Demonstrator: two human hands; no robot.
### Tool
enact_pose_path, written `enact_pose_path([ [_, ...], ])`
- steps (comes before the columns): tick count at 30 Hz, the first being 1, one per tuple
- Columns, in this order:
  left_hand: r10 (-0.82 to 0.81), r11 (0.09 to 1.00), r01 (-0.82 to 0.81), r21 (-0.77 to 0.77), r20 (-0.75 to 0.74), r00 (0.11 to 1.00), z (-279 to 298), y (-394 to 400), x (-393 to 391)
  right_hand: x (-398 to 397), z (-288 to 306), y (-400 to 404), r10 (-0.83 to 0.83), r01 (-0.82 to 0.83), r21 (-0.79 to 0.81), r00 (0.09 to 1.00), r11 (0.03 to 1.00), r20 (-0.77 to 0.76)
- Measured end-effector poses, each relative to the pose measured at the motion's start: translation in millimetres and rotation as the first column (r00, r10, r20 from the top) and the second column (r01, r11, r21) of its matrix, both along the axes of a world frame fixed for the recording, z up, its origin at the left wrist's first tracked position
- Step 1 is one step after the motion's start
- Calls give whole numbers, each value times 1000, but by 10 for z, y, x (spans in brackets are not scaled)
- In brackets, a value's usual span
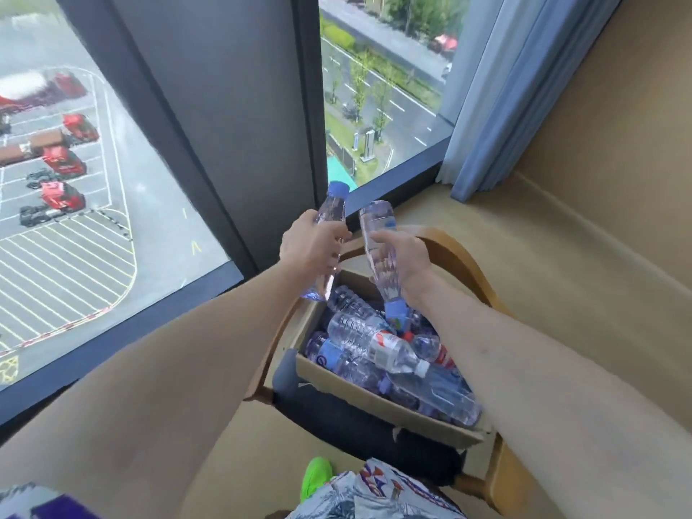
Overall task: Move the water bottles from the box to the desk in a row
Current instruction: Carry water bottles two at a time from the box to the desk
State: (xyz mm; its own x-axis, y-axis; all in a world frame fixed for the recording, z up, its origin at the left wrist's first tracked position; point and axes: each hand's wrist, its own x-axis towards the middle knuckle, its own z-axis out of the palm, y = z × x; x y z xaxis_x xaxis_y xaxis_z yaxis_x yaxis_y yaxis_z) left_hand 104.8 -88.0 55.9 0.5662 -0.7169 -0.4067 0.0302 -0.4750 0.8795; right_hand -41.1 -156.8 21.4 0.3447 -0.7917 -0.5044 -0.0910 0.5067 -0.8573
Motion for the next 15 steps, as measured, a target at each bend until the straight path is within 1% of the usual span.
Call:
enact_pose_path([
  [3, -16, 995, 10, -96, -58, 998, 272, 90, 12, -8, 372, 125, -11, 12, -14, 996, 1000, 92],
  [8, 14, 980, -25, -200, -58, 998, 793, 334, 39, 46, 953, 313, 13, -2, -106, 994, 994, 105],
  [12, 105, 954, -100, -281, 5, 994, 1209, 546, 69, 121, 1317, 430, 121, -95, -178, 982, 979, 143],
  [15, 218, 924, -187, -334, 57, 974, 1459, 751, 65, 199, 1543, 516, 205, -162, -250, 966, 955, 156],
])
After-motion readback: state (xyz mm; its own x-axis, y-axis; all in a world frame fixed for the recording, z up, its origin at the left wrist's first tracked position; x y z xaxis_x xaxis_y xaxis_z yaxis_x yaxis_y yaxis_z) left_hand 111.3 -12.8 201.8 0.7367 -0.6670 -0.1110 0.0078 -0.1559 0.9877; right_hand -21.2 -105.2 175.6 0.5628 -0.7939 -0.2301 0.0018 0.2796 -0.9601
